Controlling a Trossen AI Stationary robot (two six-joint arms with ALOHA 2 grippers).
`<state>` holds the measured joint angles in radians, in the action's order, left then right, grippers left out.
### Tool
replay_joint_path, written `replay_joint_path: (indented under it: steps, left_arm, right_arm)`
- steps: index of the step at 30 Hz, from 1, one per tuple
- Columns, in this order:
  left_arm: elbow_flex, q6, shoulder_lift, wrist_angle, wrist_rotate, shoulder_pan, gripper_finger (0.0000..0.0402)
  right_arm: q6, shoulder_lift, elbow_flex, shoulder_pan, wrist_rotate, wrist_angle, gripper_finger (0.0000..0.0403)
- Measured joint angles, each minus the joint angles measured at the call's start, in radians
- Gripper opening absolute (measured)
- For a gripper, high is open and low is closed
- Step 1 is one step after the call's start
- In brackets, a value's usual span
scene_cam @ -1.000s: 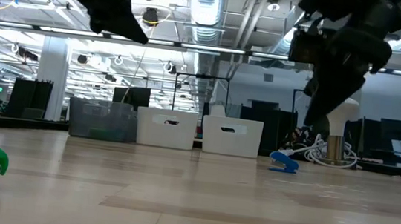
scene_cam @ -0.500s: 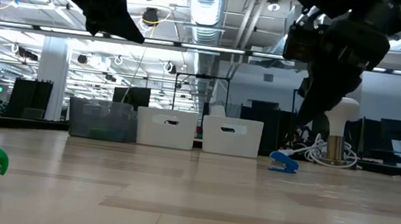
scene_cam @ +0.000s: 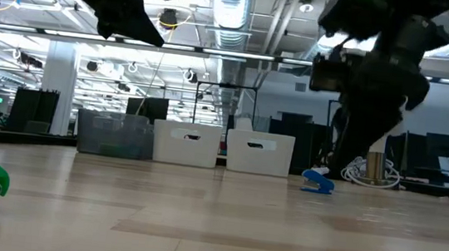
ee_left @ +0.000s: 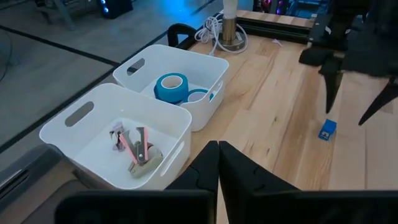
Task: Pick and place Stapler, Stapler remover, tape
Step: Put the blue stapler into the black bin
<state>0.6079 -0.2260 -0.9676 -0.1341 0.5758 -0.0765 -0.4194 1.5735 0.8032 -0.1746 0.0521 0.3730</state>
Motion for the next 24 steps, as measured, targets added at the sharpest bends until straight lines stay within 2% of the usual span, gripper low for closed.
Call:
replay_joint_path:
  steps: [5, 24]
  left_arm:
    - [0.0, 0.0, 0.0, 0.004, 0.0, 0.0, 0.0003]
    - [0.0, 0.0, 0.0, 0.008, 0.0, 0.0, 0.0003]
  right_arm:
    - [0.002, 0.049, 0.0, 0.001, 0.021, -0.016, 0.0235]
    - [0.01, 0.069, 0.0, 0.027, 0.035, -0.1, 0.0213]
